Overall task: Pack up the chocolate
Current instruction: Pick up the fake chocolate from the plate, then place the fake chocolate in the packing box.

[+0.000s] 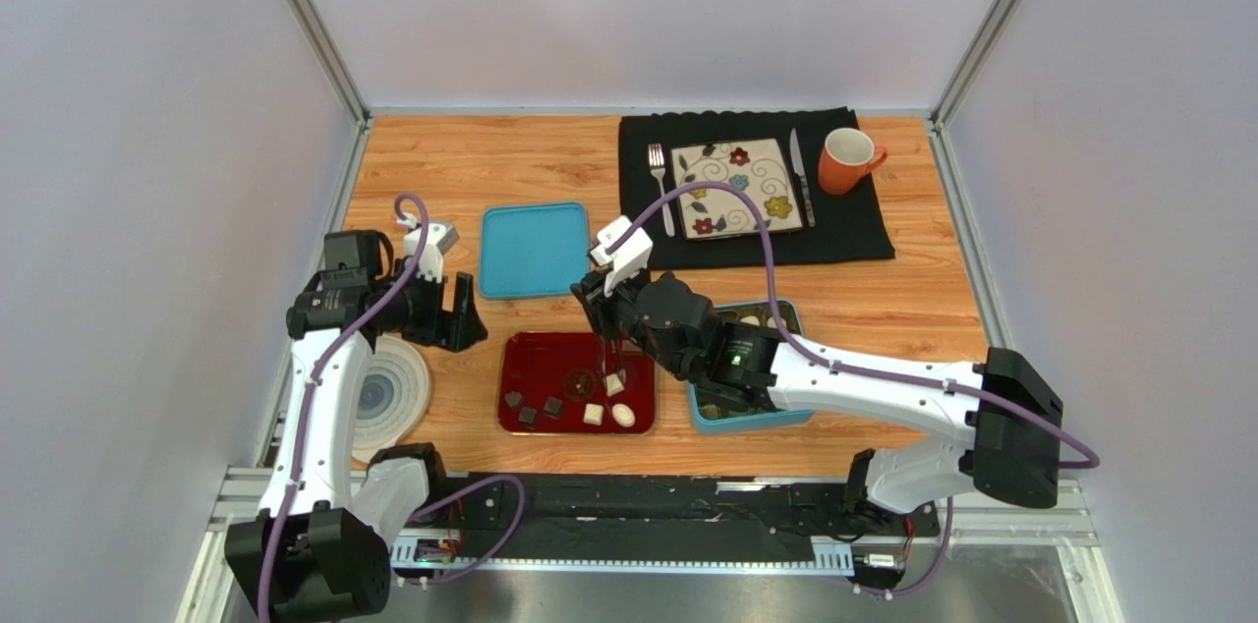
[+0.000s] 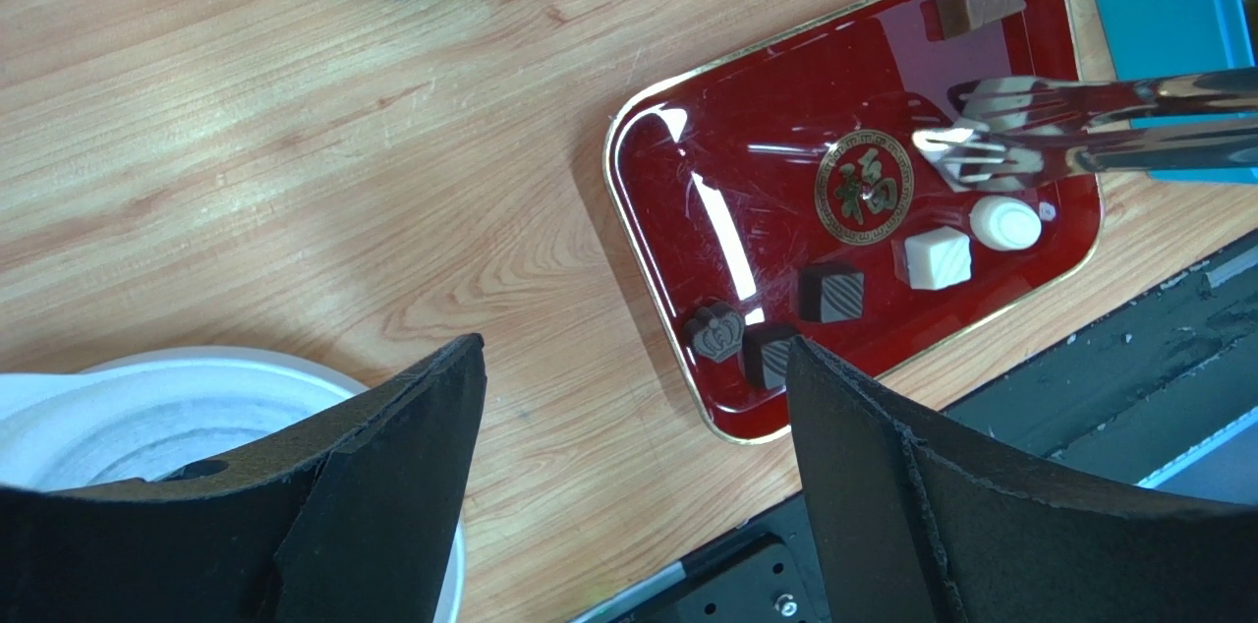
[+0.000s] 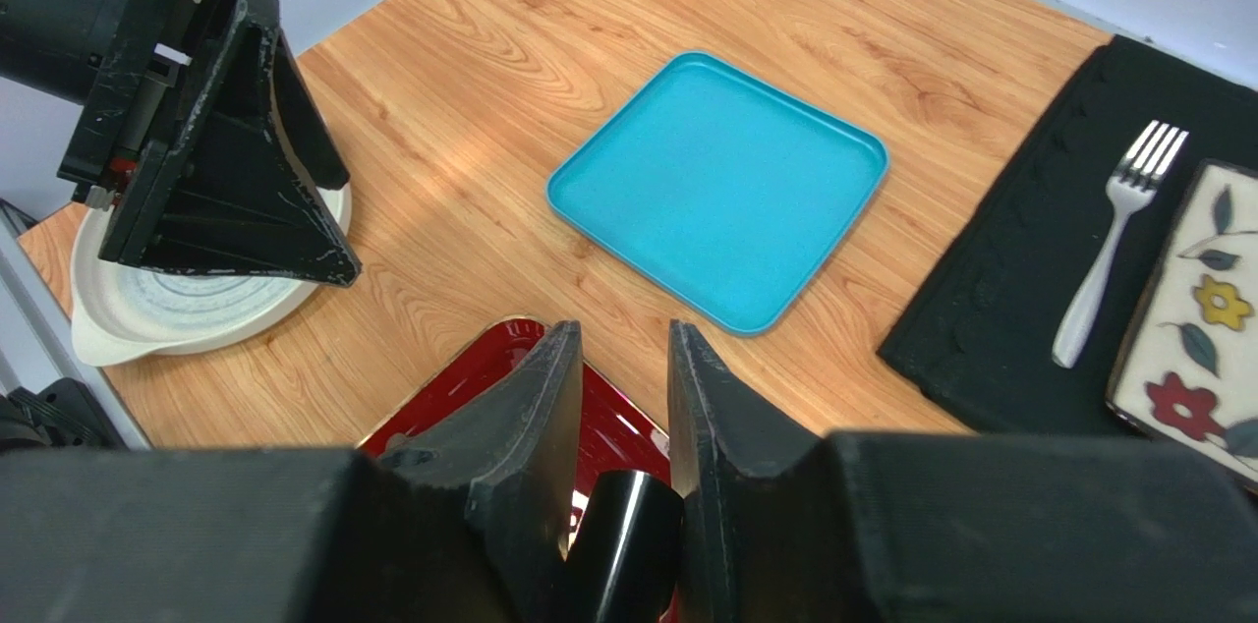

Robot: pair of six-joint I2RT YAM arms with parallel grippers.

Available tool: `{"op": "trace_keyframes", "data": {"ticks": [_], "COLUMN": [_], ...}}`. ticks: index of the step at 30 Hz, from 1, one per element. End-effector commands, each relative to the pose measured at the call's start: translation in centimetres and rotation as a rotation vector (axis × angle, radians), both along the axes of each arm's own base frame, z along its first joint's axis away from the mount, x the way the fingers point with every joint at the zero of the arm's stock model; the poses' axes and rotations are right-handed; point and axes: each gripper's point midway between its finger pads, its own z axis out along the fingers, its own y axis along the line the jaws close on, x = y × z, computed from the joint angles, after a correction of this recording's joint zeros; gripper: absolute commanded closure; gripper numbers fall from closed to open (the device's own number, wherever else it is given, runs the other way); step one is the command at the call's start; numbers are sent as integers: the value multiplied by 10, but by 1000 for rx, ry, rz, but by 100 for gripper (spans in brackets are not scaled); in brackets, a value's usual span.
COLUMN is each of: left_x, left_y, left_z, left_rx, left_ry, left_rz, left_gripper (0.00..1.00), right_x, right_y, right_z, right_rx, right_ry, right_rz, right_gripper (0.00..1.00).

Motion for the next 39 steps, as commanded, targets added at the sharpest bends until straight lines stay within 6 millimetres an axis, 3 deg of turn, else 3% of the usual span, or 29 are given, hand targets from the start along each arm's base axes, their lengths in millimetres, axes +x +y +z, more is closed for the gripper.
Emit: {"op": "trace_keyframes", "data": {"ticks": [1,6,10,16,18,23,26,34,39], "left_x": [0,0,0,1,1,2,1,2,2], "left_y": [1,1,1,1,1,0,-1,-1,-1], "left_z": [6,6,7,9,9,9,8,11,11], "left_rx": [10,8,4,7,7,-1,-5,-8,-6], "left_ry": [-29,-26,-28,-33,-32,-30,-25,-28,-28], "left_rz": [-10,-11,-9,-10,-10,-12,-13,-13,-16], "left_gripper": [17,16,17,17,17,17,17,17,17], "right_x": [7,9,12,24,31,36,35,34,34], "right_y": [-19,-46,-69,-121,-140,-183,-193,-194,-195], "right_z": [62,95,110,113,101,98,92,73,66], "right_rx": [90,123,125,117,81,79,71,48,44], "right_ry": [-86,-127,-154,-168,-155,-161,-153,-119,-108], "right_rz": [-50,-83,-125,-234,-278,-364,-379,-379,-381], "right_gripper": [100,100,100,100,100,100,100,100,94]}}
